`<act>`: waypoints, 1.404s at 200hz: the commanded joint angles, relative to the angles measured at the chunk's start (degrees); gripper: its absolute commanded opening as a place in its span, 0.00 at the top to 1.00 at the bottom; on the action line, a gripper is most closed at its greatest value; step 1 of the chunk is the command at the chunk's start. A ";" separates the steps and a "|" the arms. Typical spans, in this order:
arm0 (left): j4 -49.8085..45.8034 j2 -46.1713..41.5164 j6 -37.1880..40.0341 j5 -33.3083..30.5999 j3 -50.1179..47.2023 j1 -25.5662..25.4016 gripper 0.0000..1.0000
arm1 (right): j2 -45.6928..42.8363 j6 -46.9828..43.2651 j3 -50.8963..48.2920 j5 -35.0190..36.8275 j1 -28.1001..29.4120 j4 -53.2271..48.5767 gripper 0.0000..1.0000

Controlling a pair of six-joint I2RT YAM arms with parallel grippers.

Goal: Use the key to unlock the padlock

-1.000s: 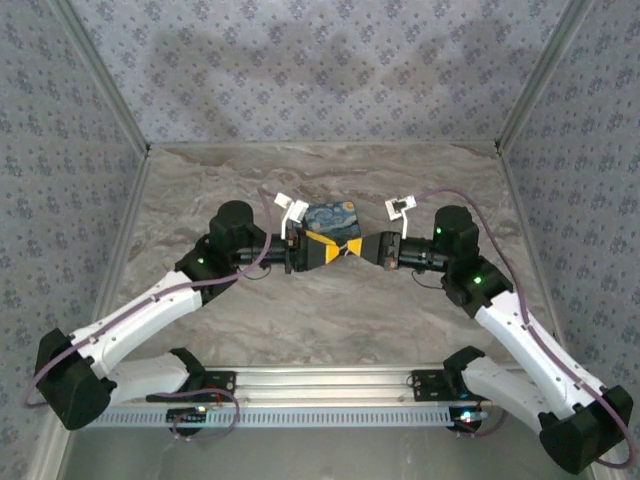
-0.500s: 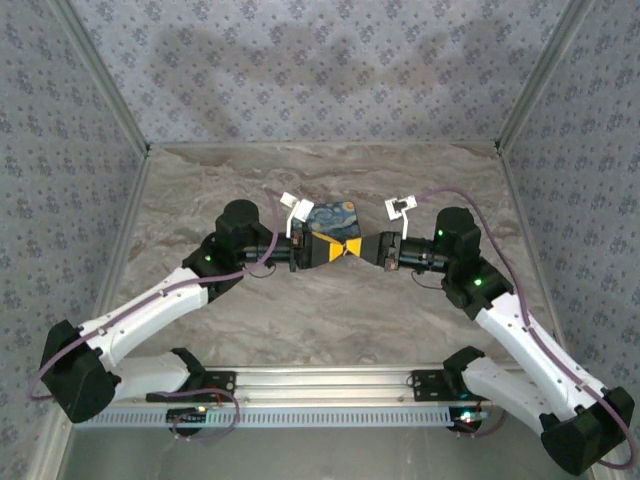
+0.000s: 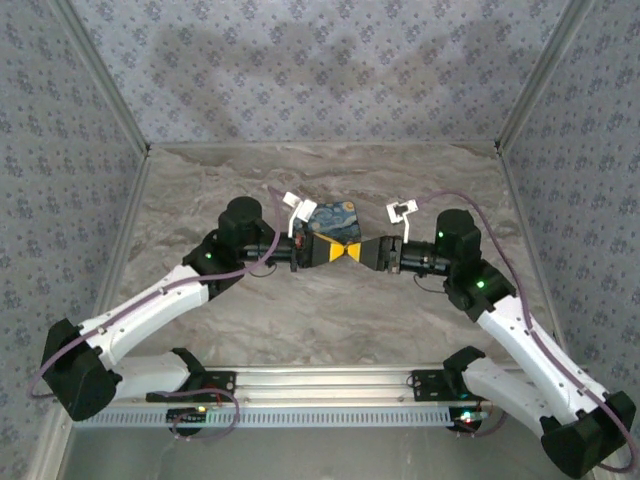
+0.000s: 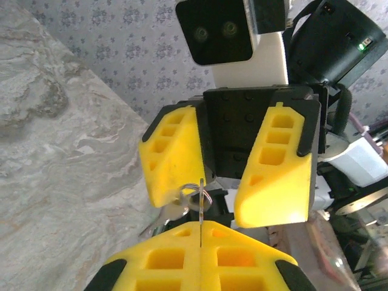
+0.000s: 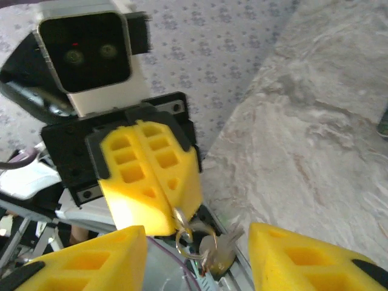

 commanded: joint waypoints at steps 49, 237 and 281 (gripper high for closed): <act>-17.59 1.92 9.71 3.76 9.10 -0.46 1.00 | -2.49 -5.30 4.41 -0.58 -2.34 -7.95 0.52; -17.24 2.29 10.38 3.79 9.79 -0.98 1.00 | 1.50 -13.06 7.02 -0.92 3.40 -10.82 1.00; -15.83 1.83 4.86 -1.49 8.58 2.50 0.60 | 0.13 -19.67 7.81 10.47 5.57 -13.75 1.00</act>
